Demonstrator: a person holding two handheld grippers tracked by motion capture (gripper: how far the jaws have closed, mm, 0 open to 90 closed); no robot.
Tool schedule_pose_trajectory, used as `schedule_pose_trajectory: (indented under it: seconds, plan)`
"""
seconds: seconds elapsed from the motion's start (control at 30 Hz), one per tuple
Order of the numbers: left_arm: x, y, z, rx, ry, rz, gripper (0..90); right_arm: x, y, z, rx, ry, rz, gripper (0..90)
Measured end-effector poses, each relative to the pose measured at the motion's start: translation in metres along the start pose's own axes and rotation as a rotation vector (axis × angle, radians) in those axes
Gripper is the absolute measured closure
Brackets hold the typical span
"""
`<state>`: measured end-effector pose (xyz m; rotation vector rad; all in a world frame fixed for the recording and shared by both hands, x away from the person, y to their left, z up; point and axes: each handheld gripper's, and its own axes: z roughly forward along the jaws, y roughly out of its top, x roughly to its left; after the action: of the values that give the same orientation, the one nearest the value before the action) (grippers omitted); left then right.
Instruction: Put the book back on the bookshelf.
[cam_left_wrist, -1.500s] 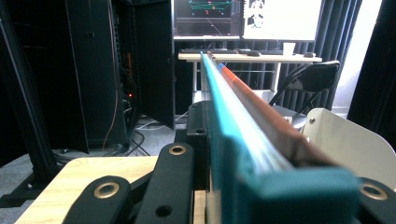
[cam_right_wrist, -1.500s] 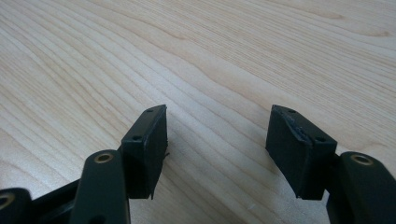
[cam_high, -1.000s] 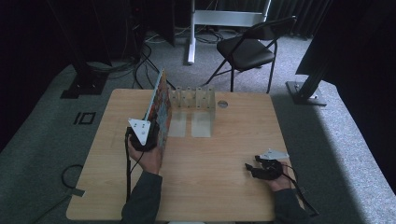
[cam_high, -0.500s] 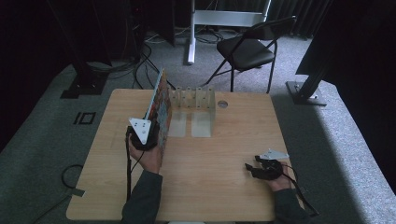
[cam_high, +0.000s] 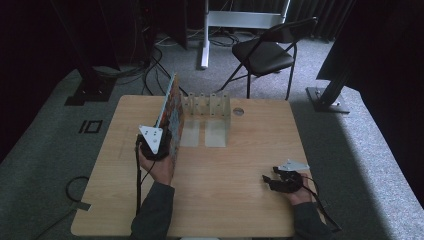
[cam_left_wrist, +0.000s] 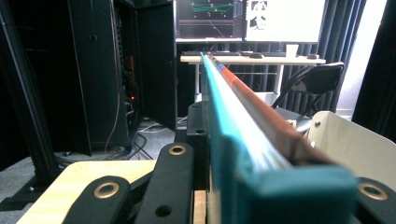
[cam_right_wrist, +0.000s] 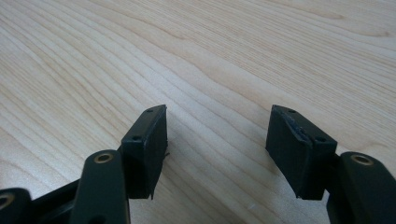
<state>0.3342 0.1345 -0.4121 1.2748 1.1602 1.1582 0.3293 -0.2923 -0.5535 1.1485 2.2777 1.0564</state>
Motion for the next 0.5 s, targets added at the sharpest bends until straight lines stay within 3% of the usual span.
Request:
schedule_pose_trajectory:
  seconds: [0.5]
  plan:
    - [-0.0005,0.0,0.0025,-0.003,0.003,0.002,80.2,-0.0002,0.0,0.0,0.0,0.001,0.0,38.1]
